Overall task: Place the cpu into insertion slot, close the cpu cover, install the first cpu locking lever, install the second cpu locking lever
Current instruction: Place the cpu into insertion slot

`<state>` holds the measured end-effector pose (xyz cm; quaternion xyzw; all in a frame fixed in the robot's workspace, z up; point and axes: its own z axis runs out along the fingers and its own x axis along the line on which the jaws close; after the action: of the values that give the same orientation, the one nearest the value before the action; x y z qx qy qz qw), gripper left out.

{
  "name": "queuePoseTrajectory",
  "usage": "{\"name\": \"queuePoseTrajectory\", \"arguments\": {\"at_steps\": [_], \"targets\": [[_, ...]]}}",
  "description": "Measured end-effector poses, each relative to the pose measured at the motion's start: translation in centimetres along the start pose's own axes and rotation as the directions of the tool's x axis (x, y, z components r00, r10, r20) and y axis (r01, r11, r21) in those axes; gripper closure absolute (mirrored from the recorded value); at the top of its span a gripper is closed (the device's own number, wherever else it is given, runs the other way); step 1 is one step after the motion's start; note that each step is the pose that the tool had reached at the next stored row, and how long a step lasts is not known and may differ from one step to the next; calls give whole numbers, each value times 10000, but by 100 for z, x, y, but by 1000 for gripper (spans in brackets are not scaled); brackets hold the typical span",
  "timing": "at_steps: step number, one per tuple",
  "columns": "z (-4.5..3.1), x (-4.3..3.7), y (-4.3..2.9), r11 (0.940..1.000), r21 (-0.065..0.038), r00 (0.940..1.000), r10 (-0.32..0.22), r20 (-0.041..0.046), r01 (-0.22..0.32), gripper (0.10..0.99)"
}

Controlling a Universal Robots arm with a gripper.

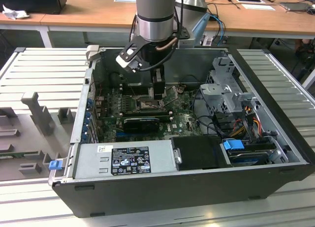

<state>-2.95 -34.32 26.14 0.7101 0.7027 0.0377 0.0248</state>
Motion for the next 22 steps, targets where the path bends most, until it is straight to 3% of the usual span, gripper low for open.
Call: {"name": "queuePoseTrajectory", "arguments": {"at_steps": [3, 15, 22], "targets": [[55, 2, -44, 9999, 1, 9999, -105, -11, 105, 561], [95, 24, -56, 9999, 1, 9999, -104, -11, 104, 561], [169, 46, -129, 9999, 1, 9999, -106, -10, 106, 561]]}}
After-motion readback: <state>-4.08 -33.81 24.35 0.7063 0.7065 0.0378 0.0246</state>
